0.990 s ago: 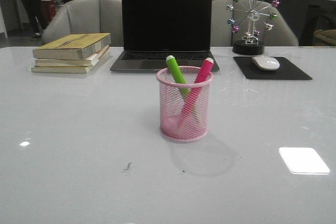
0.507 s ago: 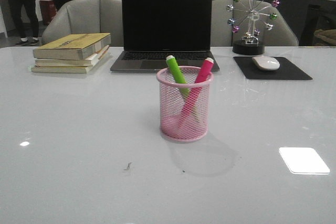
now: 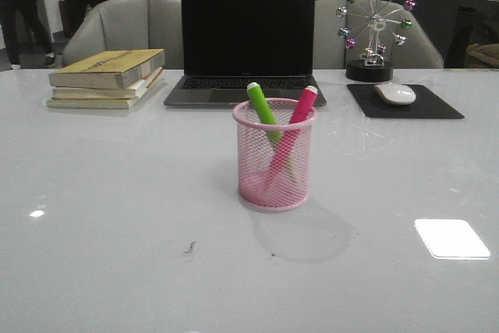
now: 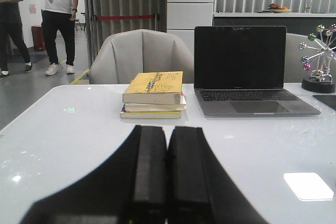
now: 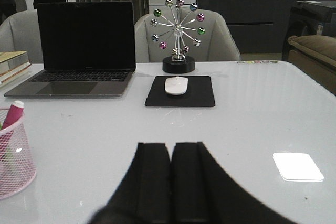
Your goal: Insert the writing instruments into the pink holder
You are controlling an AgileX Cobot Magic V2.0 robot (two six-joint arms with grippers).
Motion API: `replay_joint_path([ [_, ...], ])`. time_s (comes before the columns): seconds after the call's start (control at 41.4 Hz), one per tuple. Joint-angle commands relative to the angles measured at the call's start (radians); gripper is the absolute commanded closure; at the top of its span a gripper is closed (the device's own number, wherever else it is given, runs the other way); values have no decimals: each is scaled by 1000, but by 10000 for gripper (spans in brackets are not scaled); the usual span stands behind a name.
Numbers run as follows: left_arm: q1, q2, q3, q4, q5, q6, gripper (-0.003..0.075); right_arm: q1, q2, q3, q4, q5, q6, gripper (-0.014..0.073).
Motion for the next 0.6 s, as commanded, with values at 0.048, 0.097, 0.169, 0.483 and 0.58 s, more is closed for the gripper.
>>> replay_joint_path([
  [0.048, -4, -20, 4, -8, -91, 2, 629, -6, -21, -4, -26, -92, 1, 536],
  [0.097, -4, -20, 4, -8, -91, 2, 629, -6, -21, -4, -35, -92, 1, 536],
  [0.169, -4, -20, 4, -8, -91, 2, 629, -6, -21, -4, -35, -92, 1, 536],
  [0.483, -4, -20, 4, -8, -91, 2, 629, -6, -21, -4, -35, -92, 1, 536],
  [0.58, -4, -20, 4, -8, -91, 2, 629, -6, -21, -4, -35, -92, 1, 536],
])
